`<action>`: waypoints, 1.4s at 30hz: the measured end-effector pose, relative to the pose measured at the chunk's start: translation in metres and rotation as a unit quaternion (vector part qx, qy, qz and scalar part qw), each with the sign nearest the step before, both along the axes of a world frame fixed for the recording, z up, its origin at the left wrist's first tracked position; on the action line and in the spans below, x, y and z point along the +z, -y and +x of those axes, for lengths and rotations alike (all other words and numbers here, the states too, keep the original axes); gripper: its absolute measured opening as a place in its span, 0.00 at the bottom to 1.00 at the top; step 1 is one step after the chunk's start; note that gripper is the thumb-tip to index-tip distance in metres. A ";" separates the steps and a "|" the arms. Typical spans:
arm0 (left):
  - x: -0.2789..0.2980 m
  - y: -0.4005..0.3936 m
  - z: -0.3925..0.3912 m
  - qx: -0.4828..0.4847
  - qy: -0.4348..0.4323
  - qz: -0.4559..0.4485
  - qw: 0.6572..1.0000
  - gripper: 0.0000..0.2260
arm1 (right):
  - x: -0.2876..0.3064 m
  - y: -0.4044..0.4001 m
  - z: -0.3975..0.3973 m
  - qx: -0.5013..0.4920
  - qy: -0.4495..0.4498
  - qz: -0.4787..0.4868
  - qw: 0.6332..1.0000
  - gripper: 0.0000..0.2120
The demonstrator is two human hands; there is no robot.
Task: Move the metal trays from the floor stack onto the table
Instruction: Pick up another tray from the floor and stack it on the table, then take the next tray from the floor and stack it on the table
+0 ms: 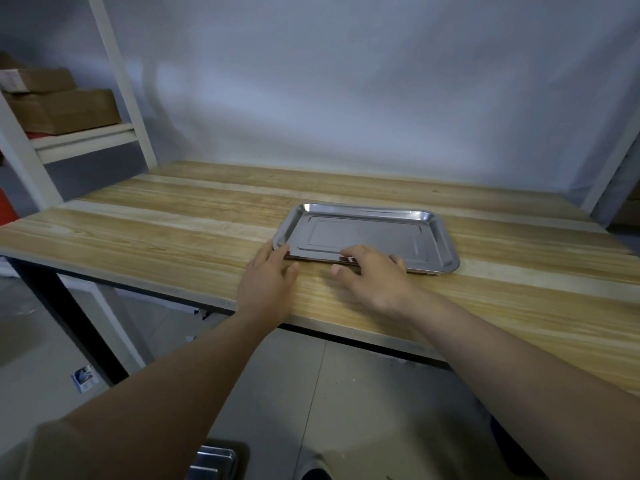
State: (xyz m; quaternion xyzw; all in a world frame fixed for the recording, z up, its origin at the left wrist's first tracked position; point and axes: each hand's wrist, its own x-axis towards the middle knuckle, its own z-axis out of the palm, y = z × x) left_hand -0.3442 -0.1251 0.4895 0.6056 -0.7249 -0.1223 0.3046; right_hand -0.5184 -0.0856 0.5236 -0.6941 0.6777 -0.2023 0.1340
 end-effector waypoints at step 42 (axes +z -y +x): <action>-0.345 -0.144 0.323 0.388 -0.349 0.367 0.770 0.08 | -0.325 -0.019 0.278 0.069 0.229 0.394 0.888 0.08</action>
